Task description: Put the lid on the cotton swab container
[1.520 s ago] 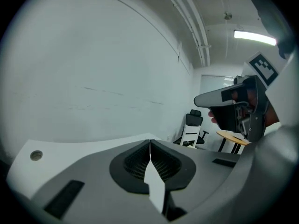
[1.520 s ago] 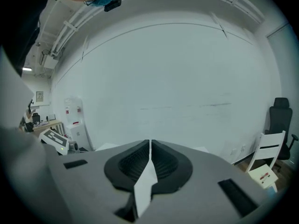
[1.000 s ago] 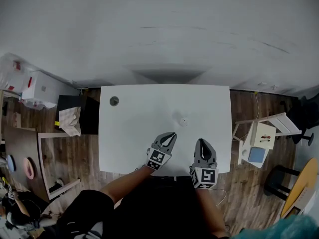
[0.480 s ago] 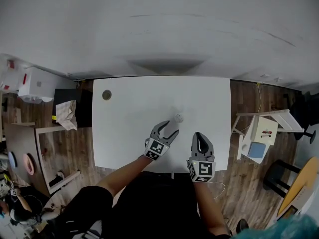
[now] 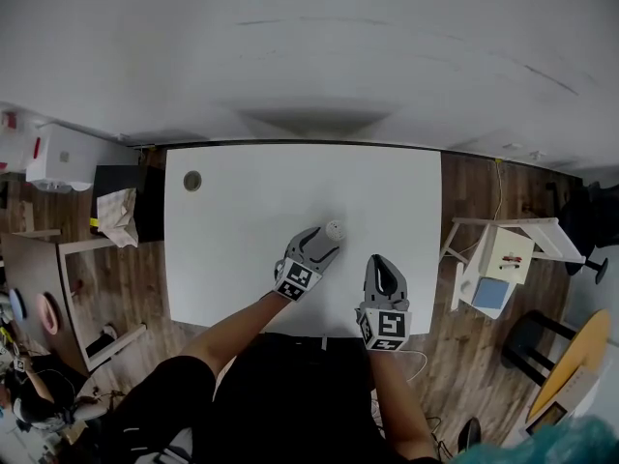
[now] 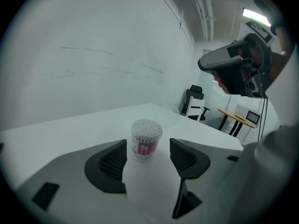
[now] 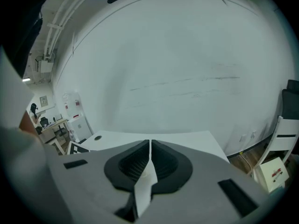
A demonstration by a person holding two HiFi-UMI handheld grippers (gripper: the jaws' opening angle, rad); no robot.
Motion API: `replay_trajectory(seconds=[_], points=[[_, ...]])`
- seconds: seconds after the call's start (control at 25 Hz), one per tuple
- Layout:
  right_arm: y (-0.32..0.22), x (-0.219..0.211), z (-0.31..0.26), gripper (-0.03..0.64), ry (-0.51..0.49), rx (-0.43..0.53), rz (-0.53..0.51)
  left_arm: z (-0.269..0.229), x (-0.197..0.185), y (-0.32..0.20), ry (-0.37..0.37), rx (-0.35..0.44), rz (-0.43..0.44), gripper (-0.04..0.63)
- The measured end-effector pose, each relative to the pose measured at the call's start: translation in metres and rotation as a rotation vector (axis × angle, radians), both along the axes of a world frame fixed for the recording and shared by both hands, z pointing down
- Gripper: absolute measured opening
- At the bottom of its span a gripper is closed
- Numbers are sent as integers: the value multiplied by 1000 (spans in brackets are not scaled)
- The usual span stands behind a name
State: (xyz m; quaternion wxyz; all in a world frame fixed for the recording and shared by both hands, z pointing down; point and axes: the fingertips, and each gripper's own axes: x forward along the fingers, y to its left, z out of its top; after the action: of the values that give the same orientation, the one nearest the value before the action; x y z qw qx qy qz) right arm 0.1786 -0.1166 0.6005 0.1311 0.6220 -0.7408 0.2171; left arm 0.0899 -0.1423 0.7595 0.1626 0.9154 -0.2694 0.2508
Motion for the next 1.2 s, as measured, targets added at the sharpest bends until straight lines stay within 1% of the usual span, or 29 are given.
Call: replay_trajectory(seconds=[0.16,0.28,0.48,0.76,0.92,0.96,1.2], points=[[-3,5,10,35,-1,-18,0,10,10,-4,-39,24,23,279],[-4,8,13,35,-9,-28,3,16,17,-11,-63,45,27,293],[-2,6,17,35,-10,-36,-4,22,19,-18,-55,49,30,293],[-2,15,24,35,9,-59,15,23,29,-20,-52,53,82,293],[-3,13,31,35,-19,-75,19,23,28,-21,-47,44,79,290],[-4,13,33,35,-29,-85,23,23,28,-21,-48,41,76,278],[-4,11,53,35,-94,-151,23,24,26,-13,-58,34,91,273]])
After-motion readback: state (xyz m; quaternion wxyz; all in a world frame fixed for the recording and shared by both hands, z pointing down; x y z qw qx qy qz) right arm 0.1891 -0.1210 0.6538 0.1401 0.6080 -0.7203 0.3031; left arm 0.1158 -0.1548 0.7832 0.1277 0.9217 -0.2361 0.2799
